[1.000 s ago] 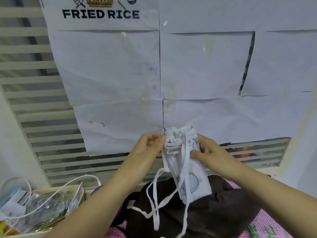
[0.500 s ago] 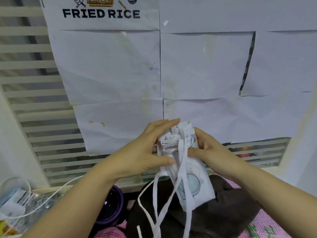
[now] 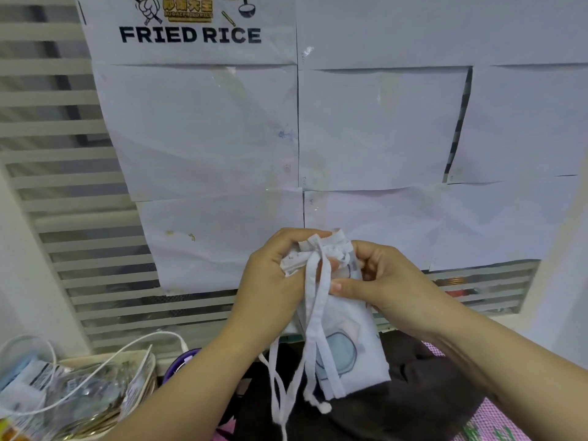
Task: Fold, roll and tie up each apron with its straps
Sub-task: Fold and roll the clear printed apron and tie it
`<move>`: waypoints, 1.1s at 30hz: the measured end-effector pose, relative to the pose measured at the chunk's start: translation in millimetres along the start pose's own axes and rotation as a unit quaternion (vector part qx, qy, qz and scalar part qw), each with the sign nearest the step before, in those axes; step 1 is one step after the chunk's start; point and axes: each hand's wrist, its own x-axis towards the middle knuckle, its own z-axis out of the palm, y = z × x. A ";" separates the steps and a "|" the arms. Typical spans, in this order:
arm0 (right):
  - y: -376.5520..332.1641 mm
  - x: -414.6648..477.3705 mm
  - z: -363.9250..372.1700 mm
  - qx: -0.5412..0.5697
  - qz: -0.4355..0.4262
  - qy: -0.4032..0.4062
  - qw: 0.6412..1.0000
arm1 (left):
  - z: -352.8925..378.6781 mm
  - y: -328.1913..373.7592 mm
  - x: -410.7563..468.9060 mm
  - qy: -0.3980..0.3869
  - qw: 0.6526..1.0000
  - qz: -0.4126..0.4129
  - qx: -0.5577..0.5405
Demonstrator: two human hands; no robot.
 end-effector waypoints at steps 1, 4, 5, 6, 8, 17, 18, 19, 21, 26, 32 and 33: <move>0.6 0.3 0.6 0.021 0.008 -0.004 1.000 | 3.1 1.0 0.3 0.009 1.000 -0.009 -0.007; -0.1 0.9 2.2 0.052 0.024 -0.021 0.998 | 7.1 3.5 4.3 0.025 1.000 -0.014 -0.008; -1.1 0.8 2.8 0.050 0.028 -0.028 0.998 | 7.7 5.2 6.1 0.028 1.000 -0.013 -0.004; -1.8 0.7 3.2 0.043 0.029 -0.031 0.998 | 8.6 6.2 7.3 0.031 0.999 -0.011 -0.001; -2.7 1.1 4.4 0.033 0.022 -0.021 0.999 | 9.5 9.2 9.5 0.036 0.999 -0.018 -0.007; 2.9 7.0 4.7 -0.007 -0.028 0.022 0.999 | -10.4 15.1 14.3 0.059 0.990 -0.065 -0.107; 2.9 7.4 3.6 -0.007 -0.025 0.020 0.999 | -14.0 13.5 15.4 0.060 0.990 -0.065 -0.108; 3.0 7.9 2.9 -0.009 -0.022 0.016 1.000 | -18.3 12.1 14.7 0.050 0.991 -0.065 -0.110; 4.1 8.4 -0.3 -0.009 -0.017 0.010 1.000 | -24.3 7.3 14.4 0.051 0.985 -0.068 -0.147; 5.5 10.1 -7.7 -0.026 -0.014 0.020 0.999 | -32.0 10.3 11.7 0.020 0.965 -0.099 -0.243; 7.0 10.3 -16.4 0.031 0.006 0.006 0.999 | -39.3 13.3 1.1 -0.047 0.979 -0.145 -0.137; 8.0 10.2 -17.6 0.039 0.010 -0.003 0.999 | -37.5 14.4 -0.2 -0.049 0.973 -0.158 -0.161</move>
